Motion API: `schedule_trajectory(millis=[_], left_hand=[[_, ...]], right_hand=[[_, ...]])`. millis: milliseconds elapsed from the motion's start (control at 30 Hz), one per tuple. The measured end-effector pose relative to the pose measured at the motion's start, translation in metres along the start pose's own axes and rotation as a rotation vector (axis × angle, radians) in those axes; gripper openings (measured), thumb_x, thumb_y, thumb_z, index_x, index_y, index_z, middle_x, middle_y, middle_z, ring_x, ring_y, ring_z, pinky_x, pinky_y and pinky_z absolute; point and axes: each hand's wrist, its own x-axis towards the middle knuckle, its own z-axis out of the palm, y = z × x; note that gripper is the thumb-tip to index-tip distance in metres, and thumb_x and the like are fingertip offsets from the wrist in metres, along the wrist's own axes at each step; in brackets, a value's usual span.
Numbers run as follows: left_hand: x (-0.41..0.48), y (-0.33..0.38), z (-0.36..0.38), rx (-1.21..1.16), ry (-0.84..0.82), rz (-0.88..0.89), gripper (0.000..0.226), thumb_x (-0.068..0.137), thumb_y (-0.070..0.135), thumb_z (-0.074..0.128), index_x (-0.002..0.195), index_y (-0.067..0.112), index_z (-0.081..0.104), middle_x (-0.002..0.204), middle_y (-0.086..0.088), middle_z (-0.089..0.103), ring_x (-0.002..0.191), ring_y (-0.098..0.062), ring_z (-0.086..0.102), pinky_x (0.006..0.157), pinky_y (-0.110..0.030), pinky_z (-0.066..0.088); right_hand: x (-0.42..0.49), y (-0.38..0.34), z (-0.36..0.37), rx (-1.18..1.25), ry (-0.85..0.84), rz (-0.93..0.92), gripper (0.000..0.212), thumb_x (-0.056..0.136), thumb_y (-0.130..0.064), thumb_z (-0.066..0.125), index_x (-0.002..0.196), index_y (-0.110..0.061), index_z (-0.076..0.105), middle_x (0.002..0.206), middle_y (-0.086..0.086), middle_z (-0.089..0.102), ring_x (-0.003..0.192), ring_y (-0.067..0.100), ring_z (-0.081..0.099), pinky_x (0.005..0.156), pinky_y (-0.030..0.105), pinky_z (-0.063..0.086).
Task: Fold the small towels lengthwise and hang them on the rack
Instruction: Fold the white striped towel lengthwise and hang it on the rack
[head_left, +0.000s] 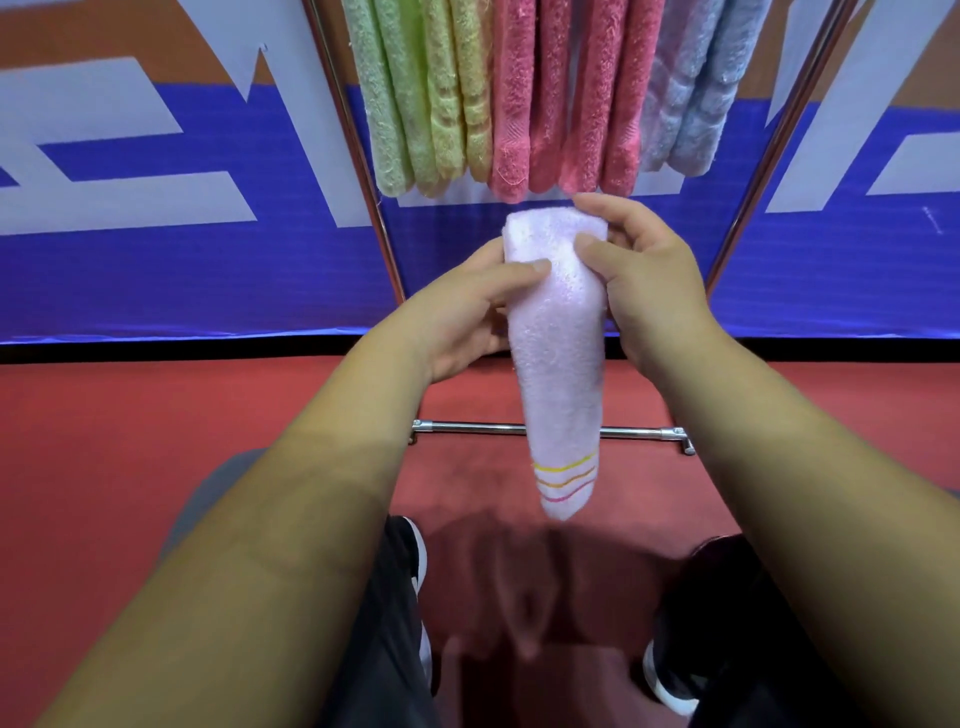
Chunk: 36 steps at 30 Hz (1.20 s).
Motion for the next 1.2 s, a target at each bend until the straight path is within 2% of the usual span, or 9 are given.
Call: schedule_trajectory(millis=[100,200,333,433,533,633,800,967,1200], left_hand=[[0.005,-0.011,0.001,0.1,-0.04,-0.011,0.053,0.089,0.016,0.079,0.14,0.006,0.065,0.122,-0.009,0.078,0.106,-0.02,0.073,0.101,-0.04,0.057],[0.007,-0.02,0.005,0.195,-0.035,-0.011,0.041,0.091,-0.003,0.076,0.132,-0.003,0.069,0.126,-0.018,0.077,0.107,-0.022,0.074,0.101,-0.036,0.06],[0.01,-0.023,0.009,0.245,-0.025,0.029,0.032,0.095,0.001,0.075,0.127,0.002,0.072,0.123,-0.015,0.077,0.103,-0.019,0.073,0.097,-0.035,0.059],[0.008,-0.018,0.01,0.202,-0.033,0.064,0.041,0.097,0.01,0.075,0.136,0.004,0.066,0.136,-0.019,0.072,0.117,-0.027,0.069,0.111,-0.05,0.051],[0.005,-0.013,0.01,0.191,-0.004,0.111,0.04,0.101,0.012,0.073,0.139,0.006,0.064,0.135,-0.02,0.072,0.126,-0.034,0.069,0.11,-0.053,0.052],[0.002,-0.009,0.01,0.153,0.024,0.129,0.039,0.1,0.01,0.074,0.138,0.006,0.065,0.13,-0.02,0.075,0.124,-0.04,0.07,0.108,-0.056,0.056],[-0.001,-0.007,0.011,0.143,0.068,0.131,0.034,0.101,0.011,0.073,0.135,0.008,0.067,0.123,-0.016,0.078,0.113,-0.032,0.076,0.093,-0.043,0.062],[0.0,-0.008,0.01,0.109,0.098,0.125,0.034,0.101,0.012,0.073,0.133,0.004,0.067,0.125,-0.019,0.077,0.119,-0.036,0.074,0.103,-0.051,0.06],[0.006,-0.025,0.002,0.224,-0.078,-0.023,0.045,0.097,0.025,0.077,0.135,0.003,0.068,0.132,-0.021,0.073,0.129,-0.04,0.067,0.113,-0.062,0.049]], right_hand=[[0.006,0.001,-0.004,0.064,0.048,-0.003,0.041,0.096,0.002,0.064,0.125,-0.024,0.077,0.101,-0.006,0.081,0.1,0.013,0.073,0.093,0.036,0.059],[0.012,0.0,-0.009,0.109,0.106,-0.004,0.043,0.092,-0.001,0.066,0.125,-0.024,0.078,0.103,-0.002,0.08,0.1,0.016,0.071,0.094,0.042,0.058],[0.011,-0.007,-0.013,0.093,0.109,-0.024,0.046,0.093,-0.002,0.064,0.132,-0.024,0.076,0.099,-0.009,0.077,0.094,0.012,0.065,0.083,0.034,0.052],[0.008,-0.01,-0.016,0.01,0.079,-0.047,0.049,0.096,-0.003,0.065,0.138,-0.026,0.072,0.103,-0.018,0.08,0.101,0.005,0.071,0.096,0.042,0.059],[0.007,-0.009,-0.015,-0.009,0.046,-0.036,0.055,0.095,-0.003,0.068,0.145,-0.026,0.067,0.111,-0.013,0.08,0.107,0.005,0.074,0.101,0.037,0.061],[0.006,-0.005,-0.015,-0.037,0.031,0.041,0.061,0.093,-0.009,0.072,0.148,-0.034,0.063,0.104,-0.014,0.079,0.101,0.008,0.075,0.088,0.032,0.062],[0.004,-0.001,-0.014,0.055,-0.072,0.209,0.07,0.091,-0.014,0.075,0.151,-0.046,0.058,0.134,-0.005,0.073,0.097,0.016,0.078,0.065,0.03,0.059],[0.006,0.003,-0.012,0.093,-0.138,0.209,0.075,0.095,0.0,0.07,0.155,-0.042,0.054,0.132,-0.007,0.077,0.115,0.022,0.078,0.079,0.038,0.063],[0.011,0.006,-0.016,0.303,0.016,0.262,0.065,0.095,0.005,0.069,0.145,-0.036,0.067,0.136,0.004,0.073,0.113,0.027,0.079,0.081,0.039,0.066]])
